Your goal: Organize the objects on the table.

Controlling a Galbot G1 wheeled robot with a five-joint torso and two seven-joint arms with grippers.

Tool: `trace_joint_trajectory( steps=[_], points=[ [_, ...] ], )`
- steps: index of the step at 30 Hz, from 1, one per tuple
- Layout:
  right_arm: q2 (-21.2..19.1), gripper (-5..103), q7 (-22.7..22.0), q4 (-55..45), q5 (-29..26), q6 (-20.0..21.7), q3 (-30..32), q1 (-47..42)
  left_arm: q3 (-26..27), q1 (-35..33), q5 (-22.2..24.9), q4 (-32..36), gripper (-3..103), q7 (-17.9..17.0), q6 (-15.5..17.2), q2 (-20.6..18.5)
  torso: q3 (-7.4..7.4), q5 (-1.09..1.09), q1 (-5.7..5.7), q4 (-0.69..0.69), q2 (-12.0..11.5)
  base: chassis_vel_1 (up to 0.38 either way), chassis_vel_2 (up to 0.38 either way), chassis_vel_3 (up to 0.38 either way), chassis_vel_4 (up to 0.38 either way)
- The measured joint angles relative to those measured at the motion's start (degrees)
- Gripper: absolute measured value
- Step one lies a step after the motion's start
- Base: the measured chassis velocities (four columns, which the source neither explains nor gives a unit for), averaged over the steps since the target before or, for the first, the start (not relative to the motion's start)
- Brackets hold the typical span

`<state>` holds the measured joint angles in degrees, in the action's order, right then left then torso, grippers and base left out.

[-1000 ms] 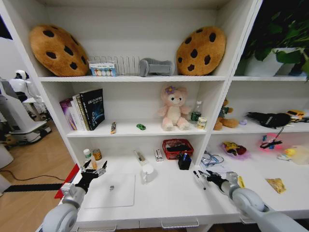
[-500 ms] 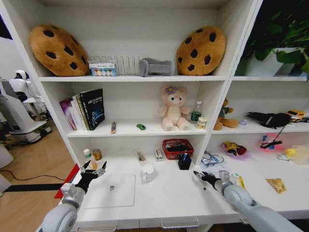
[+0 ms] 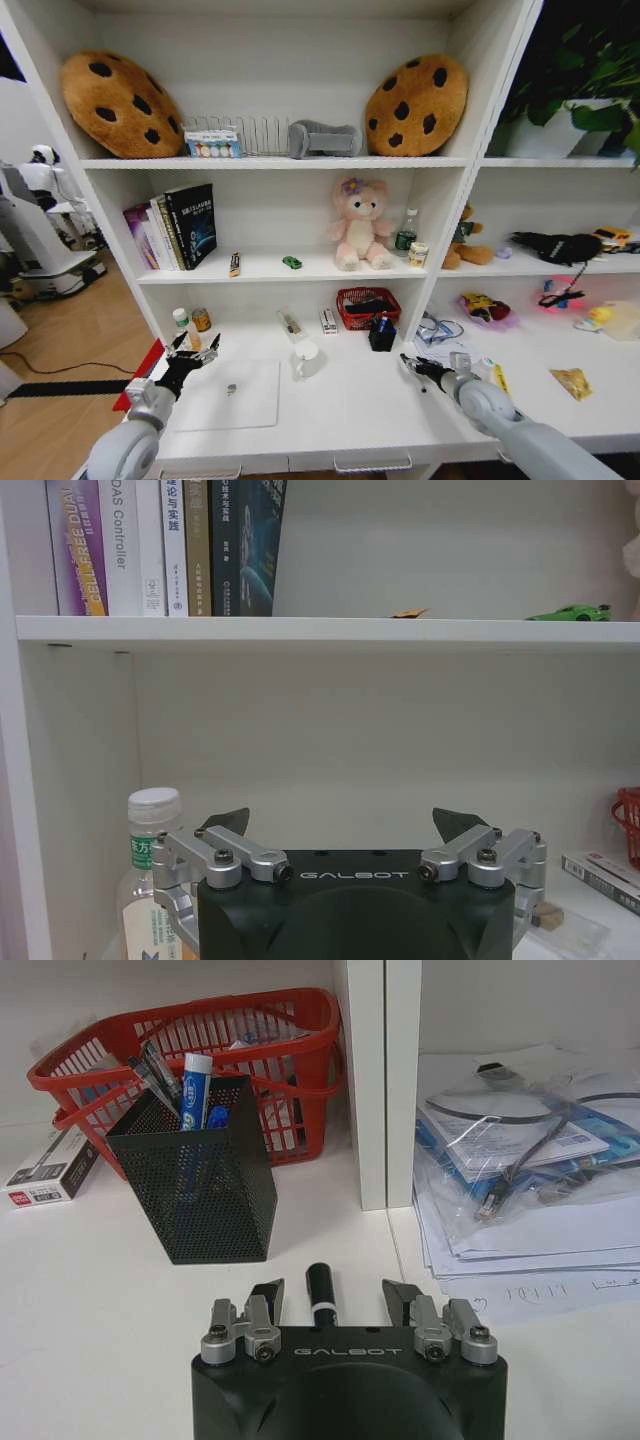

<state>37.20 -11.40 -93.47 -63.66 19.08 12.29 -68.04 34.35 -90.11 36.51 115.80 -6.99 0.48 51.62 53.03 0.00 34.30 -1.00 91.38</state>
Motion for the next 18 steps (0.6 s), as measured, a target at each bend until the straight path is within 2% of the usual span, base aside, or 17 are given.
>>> trace_joint_trajectory(
  steps=[14, 15, 17, 18],
  points=[
    [0.33, 57, -0.01, 1.51, -0.81, 1.04, -1.55, 2.05, -0.24, 0.02, -0.13, -0.03, 100, 0.09, 0.07, -0.01, 0.0, 0.0, 0.0, 0.0, 0.0, 0.0, 0.0, 0.0, 0.0],
    [0.33, 52, -0.02, 1.51, -0.81, 1.12, -1.56, 2.05, -0.18, 0.01, -0.14, -0.04, 100, 0.1, 0.07, -0.01, 0.0, 0.0, 0.0, 0.0, 0.0, 0.0, 0.0, 0.0, 0.0],
    [0.37, 52, -0.06, 1.53, -0.81, 1.2, -1.58, 2.05, -0.13, 0.01, -0.14, -0.05, 100, 0.1, 0.07, -0.01, 0.0, -0.01, 0.0, 0.0, 0.0, 0.0, 0.0, 0.0, 0.0],
    [0.51, 46, -0.14, 1.66, -0.81, 1.31, -1.66, 2.09, -0.11, 0.0, -0.14, -0.06, 100, 0.11, 0.05, 0.05, 0.0, 0.0, 0.0, 0.0, 0.0, 0.0, 0.0, 0.0, 0.0]
  ],
)
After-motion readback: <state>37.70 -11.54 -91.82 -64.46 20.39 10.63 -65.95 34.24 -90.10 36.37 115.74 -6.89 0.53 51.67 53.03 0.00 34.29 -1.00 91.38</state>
